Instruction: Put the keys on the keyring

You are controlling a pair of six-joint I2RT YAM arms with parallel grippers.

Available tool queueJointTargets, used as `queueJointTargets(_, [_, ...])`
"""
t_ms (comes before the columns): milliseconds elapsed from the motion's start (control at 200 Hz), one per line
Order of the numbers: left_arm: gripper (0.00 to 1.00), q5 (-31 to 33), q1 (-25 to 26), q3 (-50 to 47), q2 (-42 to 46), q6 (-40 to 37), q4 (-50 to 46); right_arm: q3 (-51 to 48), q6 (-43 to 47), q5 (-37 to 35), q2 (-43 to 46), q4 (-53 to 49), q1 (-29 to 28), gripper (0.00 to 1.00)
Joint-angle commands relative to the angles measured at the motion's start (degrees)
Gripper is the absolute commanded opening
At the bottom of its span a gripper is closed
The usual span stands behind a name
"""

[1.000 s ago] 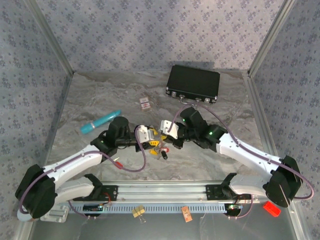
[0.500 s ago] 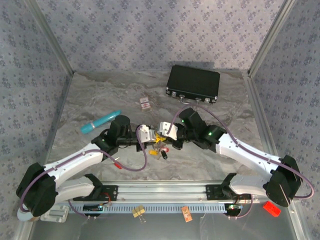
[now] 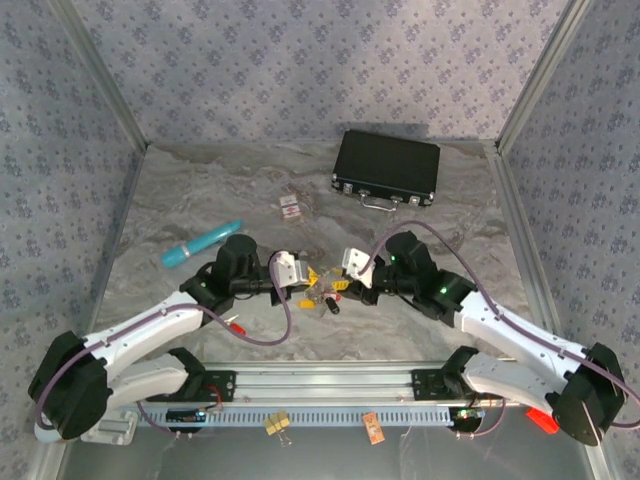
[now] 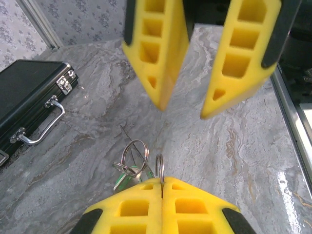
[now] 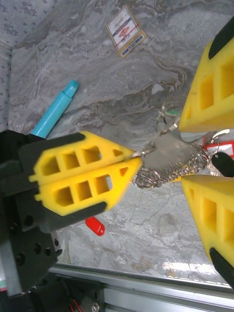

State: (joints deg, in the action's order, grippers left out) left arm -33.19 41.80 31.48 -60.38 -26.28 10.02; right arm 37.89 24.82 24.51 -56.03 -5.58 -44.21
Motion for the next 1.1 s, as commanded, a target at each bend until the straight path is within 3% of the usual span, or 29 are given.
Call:
queueJointTargets(0, [0.0, -1.0, 0.4, -1.5, 1.9, 2.6, 4.8, -1.8, -1.9, 0.6, -0.8, 5.6, -0.7, 0.28])
queueJointTargets(370, [0.0, -3.0, 0.7, -1.9, 1.7, 3.1, 6.0, -1.5, -2.4, 3.3, -5.8, 11.5, -1.9, 0.23])
queueJointTargets(720, [0.0, -2.8, 1.2, -1.2, 0.4, 2.9, 5.4, -0.7, -1.6, 4.3, -7.4, 11.5, -2.0, 0.0])
queueJointTargets(785, [0.0, -1.9, 1.2, -0.8, 0.3, 3.1, 4.9, 0.0, -1.0, 4.2, -7.4, 10.2, -2.1, 0.0])
queueJointTargets(930, [0.19, 2.6, 1.4, 1.1, 0.8, 1.9, -1.2, 3.7, 1.6, 3.1, -7.3, 2.0, -2.1, 0.0])
queueJointTargets(1094, [0.24, 4.5, 1.5, 2.7, 1.7, -0.1, -5.7, 10.6, 4.5, -0.9, -9.9, -11.5, -2.4, 0.0])
